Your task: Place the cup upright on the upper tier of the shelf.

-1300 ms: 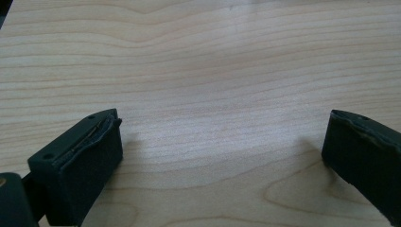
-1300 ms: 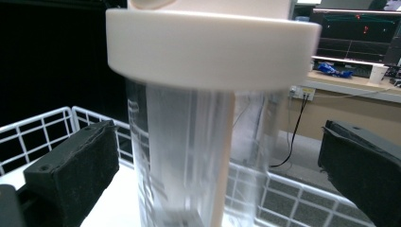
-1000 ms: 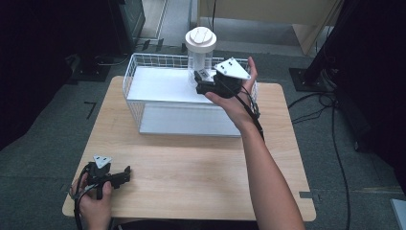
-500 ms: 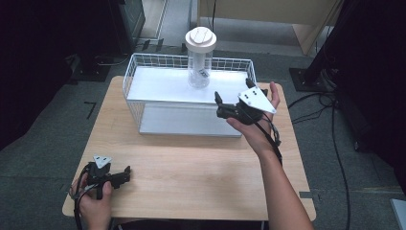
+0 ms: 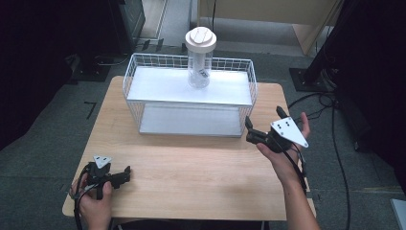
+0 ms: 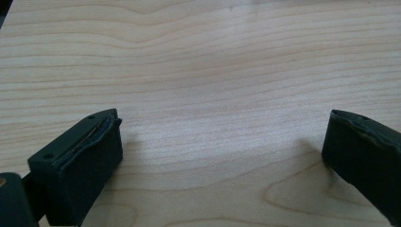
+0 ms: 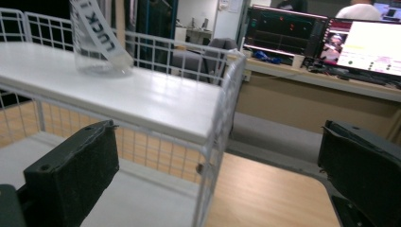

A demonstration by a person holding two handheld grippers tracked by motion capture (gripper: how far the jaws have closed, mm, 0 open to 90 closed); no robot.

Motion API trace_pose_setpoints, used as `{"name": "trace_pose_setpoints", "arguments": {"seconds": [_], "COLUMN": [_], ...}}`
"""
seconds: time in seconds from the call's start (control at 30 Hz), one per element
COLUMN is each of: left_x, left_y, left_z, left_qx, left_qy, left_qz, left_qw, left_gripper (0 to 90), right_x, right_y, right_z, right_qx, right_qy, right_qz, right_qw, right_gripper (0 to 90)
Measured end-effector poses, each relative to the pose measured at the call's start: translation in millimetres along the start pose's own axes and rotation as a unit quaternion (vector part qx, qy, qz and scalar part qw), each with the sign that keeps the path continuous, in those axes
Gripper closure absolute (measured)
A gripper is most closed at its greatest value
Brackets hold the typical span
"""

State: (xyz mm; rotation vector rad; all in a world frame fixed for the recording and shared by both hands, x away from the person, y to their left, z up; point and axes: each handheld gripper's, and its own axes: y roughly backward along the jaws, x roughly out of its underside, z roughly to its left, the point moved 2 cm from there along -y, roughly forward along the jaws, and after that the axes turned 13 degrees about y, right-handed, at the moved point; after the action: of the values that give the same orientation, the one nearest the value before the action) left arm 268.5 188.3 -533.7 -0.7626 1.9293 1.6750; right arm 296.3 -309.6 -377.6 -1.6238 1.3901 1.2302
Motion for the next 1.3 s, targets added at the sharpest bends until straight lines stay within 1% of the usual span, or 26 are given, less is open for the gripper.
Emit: {"name": "trace_pose_setpoints", "arguments": {"seconds": [0.07,0.1,0.2,0.33,0.5,0.57,0.6,0.73,0.8,0.9,1.0,1.2,1.27,1.3], "left_x": [0.0,0.0,0.0,0.1,0.1,0.1,0.1,0.1,0.1,0.1,0.1,0.0,0.1,0.1], "left_y": [0.0,0.0,0.0,0.1,0.1,0.1,0.0,0.0,0.0,0.1,0.0,0.1,0.1,0.1], "left_z": [-0.1,-0.1,-0.1,-0.1,-0.1,-0.1,-0.2,-0.1,-0.1,-0.2,-0.2,0.0,-0.1,-0.1], "left_qx": [0.0,0.0,0.0,0.0,0.0,0.0,0.0,0.0,0.0,0.0,0.0,0.0,0.0,0.0], "left_qy": [0.0,0.0,0.0,0.0,0.0,0.001,0.001,0.001,0.0,0.001,0.001,0.0,0.0,0.0], "left_qz": [0.0,0.0,0.0,0.001,0.001,0.0,0.0,0.0,0.0,0.001,0.0,0.0,0.0,0.0], "left_qw": [1.0,1.0,1.0,1.0,1.0,1.0,1.0,1.0,1.0,1.0,1.0,1.0,1.0,1.0], "left_gripper": [0.0,0.0,0.0,0.0,0.0,0.0,0.0,0.0,0.0,0.0,0.0,0.0,0.0,0.0], "right_x": [10.4,14.8,35.4,58.6,82.3,92.7,97.1,113.4,119.2,129.3,139.6,158.5,163.5,166.7], "right_y": [9.0,12.0,26.0,43.8,62.7,69.7,72.8,83.2,86.7,92.0,97.5,107.2,110.1,112.0], "right_z": [-1.5,-2.0,-1.4,-5.3,-13.5,-17.3,-18.7,-22.2,-23.5,-25.4,-27.7,-34.1,-35.9,-36.7], "right_qx": [0.004,0.007,0.011,0.014,0.026,0.033,0.034,0.041,0.042,0.043,0.042,0.046,0.045,0.041], "right_qy": [-0.001,0.003,0.009,0.0,-0.01,-0.02,-0.02,-0.017,-0.021,-0.015,-0.015,-0.021,-0.026,-0.023], "right_qz": [0.006,0.007,0.023,0.042,0.06,0.069,0.073,0.089,0.096,0.109,0.122,0.148,0.157,0.164], "right_qw": [1.0,0.9999,0.9996,0.999,0.9978,0.9969,0.9965,0.995,0.9943,0.993,0.9915,0.9878,0.9863,0.9854], "right_gripper": [0.0,0.0,0.0,0.0,0.0,0.0,0.0,0.0,0.0,0.0,0.0,0.0,0.0,0.0]}}
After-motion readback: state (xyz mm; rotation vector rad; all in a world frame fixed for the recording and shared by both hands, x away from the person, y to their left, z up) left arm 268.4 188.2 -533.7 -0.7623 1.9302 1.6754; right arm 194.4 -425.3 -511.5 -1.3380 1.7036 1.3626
